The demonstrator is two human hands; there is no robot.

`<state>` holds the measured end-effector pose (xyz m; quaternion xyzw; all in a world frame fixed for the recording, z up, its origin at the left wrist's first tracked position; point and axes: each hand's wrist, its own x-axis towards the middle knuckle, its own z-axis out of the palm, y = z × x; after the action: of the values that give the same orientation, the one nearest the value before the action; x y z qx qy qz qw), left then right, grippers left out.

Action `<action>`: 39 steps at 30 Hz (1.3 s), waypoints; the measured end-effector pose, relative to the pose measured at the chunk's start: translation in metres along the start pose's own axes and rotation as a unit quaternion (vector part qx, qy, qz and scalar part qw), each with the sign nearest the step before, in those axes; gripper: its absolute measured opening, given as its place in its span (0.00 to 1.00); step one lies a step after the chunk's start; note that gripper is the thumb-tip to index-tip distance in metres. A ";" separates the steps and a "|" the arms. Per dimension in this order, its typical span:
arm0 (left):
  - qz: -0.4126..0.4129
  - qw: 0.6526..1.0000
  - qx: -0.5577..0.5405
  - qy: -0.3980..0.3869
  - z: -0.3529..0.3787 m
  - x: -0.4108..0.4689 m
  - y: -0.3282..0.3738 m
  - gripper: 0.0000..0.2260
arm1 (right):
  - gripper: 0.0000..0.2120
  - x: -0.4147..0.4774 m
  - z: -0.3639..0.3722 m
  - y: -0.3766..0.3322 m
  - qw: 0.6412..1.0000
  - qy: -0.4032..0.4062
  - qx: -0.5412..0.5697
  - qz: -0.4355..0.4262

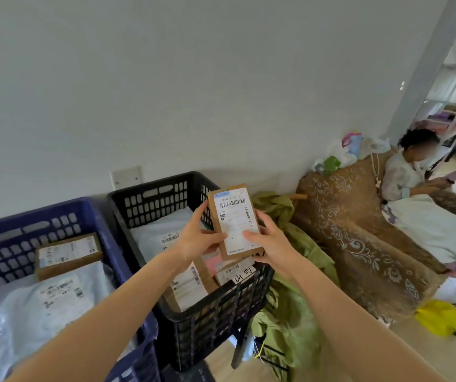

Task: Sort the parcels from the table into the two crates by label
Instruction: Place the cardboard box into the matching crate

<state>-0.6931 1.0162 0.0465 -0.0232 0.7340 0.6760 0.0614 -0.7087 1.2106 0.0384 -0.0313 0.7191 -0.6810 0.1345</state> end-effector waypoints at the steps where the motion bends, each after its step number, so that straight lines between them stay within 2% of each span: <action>1: -0.009 1.000 0.007 0.012 0.001 0.009 -0.002 0.42 | 0.29 0.011 -0.004 0.002 1.000 -0.013 -0.004 0.006; 6: -0.064 0.995 0.008 0.070 0.007 0.051 -0.007 0.41 | 0.32 0.067 -0.024 0.011 0.996 -0.074 -0.037 0.029; 11: -0.102 0.985 0.014 0.142 0.014 0.079 -0.019 0.31 | 0.30 0.115 -0.042 0.015 0.988 -0.132 -0.064 0.051; 16: -0.125 0.963 0.014 0.239 0.013 0.091 -0.036 0.16 | 0.27 0.149 -0.052 0.016 0.969 -0.199 -0.144 0.036; 20: -0.148 0.948 0.029 0.279 0.011 0.088 -0.050 0.15 | 0.28 0.169 -0.048 0.017 0.947 -0.244 -0.207 0.001; 25: -0.174 0.947 0.043 0.268 0.000 0.083 -0.059 0.18 | 0.30 0.191 -0.034 0.013 0.912 -0.249 -0.319 -0.061; 30: -0.191 0.955 0.069 0.217 -0.003 0.080 -0.064 0.24 | 0.26 0.205 -0.026 0.010 0.888 -0.244 -0.376 -0.100; 36: -0.221 0.957 0.071 0.175 0.004 0.079 -0.069 0.30 | 0.21 0.212 -0.016 0.019 0.866 -0.285 -0.407 -0.059; 39: -0.222 0.958 0.086 0.160 0.009 0.080 -0.075 0.28 | 0.21 0.214 -0.013 0.029 0.855 -0.295 -0.424 -0.037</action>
<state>-0.7634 1.0228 -0.0385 -0.2885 0.7659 0.5670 0.0932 -0.9139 1.1760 -0.0218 -0.3110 0.8632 -0.2732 0.2890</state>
